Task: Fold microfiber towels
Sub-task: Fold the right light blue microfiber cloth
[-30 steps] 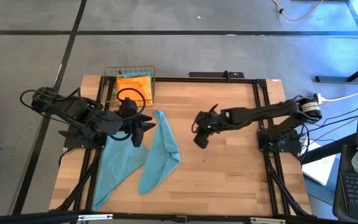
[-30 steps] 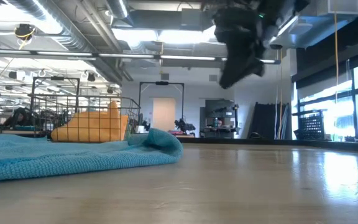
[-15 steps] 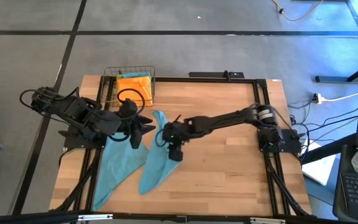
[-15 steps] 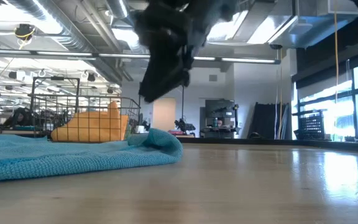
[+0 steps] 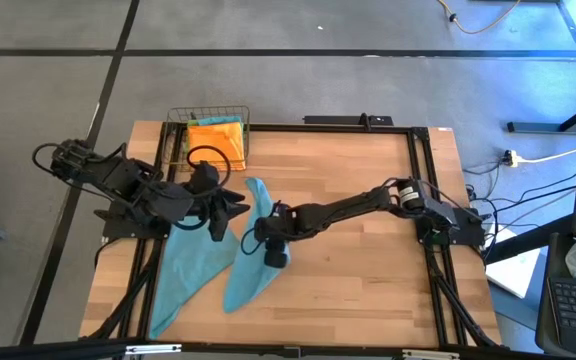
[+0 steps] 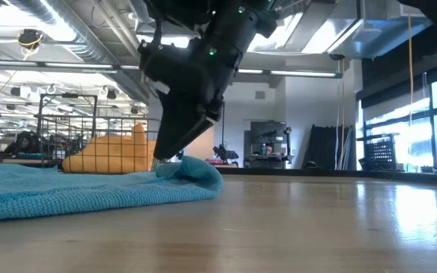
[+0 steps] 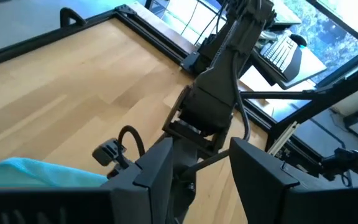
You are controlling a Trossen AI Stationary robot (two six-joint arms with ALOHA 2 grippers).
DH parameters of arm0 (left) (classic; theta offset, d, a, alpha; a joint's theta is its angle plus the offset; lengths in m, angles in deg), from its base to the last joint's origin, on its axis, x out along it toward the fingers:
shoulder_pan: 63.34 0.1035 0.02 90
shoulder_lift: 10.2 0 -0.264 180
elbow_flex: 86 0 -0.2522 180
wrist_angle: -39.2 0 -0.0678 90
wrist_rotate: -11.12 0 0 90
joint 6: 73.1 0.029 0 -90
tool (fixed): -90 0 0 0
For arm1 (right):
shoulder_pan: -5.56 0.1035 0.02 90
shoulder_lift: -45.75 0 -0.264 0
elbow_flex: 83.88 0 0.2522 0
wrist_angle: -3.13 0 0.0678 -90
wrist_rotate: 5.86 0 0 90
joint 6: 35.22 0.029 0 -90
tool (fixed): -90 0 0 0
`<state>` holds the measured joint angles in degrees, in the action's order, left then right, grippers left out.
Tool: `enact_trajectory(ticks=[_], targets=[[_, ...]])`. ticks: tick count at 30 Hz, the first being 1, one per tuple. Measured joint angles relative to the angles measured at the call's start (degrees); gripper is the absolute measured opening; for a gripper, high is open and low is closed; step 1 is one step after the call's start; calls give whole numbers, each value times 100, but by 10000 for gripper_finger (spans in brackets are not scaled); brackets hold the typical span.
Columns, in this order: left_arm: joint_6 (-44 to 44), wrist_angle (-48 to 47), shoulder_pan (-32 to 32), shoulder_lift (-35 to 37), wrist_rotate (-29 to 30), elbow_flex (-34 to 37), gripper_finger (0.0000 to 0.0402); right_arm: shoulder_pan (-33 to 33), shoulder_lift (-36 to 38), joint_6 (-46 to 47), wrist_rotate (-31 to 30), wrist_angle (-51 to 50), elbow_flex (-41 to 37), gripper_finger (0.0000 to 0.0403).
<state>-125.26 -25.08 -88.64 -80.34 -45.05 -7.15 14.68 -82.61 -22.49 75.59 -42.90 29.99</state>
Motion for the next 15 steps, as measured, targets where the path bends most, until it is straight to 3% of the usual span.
enact_trajectory(ticks=[9,15], targets=[[154,-32,-4,1,-211,0,150,-156,-225,1185,-40,618,-10,145],[165,-43,-6,1,-343,0,150,-131,-356,1558,76,77,-19,145]])
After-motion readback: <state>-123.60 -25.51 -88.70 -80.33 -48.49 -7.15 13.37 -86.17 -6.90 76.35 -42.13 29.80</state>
